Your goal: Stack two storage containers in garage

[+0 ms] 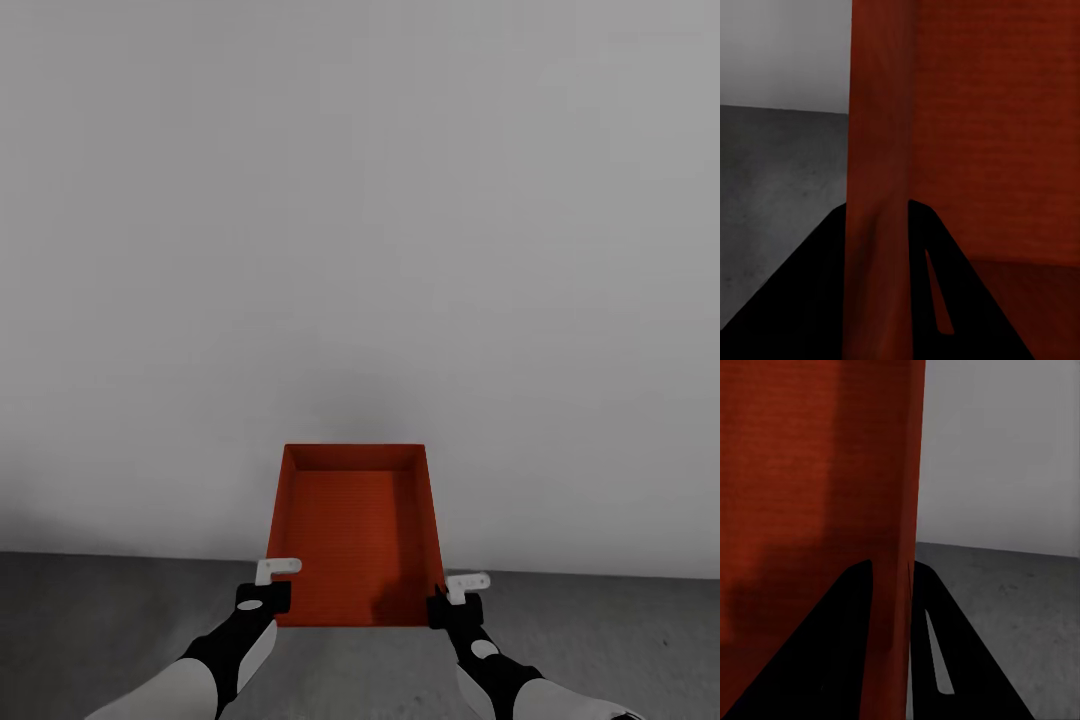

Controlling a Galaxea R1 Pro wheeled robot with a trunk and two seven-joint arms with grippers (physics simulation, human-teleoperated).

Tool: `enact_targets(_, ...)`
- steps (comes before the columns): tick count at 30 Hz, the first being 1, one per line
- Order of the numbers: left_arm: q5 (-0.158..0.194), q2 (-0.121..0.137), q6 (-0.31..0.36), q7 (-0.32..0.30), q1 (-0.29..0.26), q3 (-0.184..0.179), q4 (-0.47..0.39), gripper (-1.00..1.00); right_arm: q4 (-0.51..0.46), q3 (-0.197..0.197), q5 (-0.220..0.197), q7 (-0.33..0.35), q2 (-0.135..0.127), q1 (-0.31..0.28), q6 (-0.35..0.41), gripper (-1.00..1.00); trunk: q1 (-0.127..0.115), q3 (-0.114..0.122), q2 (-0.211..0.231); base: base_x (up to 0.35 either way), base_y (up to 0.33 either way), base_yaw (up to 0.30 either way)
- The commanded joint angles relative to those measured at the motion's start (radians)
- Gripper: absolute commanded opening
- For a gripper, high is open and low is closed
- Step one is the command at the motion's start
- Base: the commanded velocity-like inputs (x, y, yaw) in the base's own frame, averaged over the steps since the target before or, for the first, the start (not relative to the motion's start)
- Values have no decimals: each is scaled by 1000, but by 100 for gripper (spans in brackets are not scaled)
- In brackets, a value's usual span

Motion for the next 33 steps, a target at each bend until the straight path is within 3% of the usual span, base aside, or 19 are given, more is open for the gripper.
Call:
enact_targets(1, -5, 11, 4, 11, -2, 74, -6, -100, 7, -8, -3, -1, 0, 0, -2, -100, 0, -3, -1, 0, 0, 0)
enact_targets(33, -3, 11, 6, 10, -2, 74, -4, -100, 7, -8, -3, -1, -1, 0, -2, -100, 0, -55, -1, 0, 0, 0)
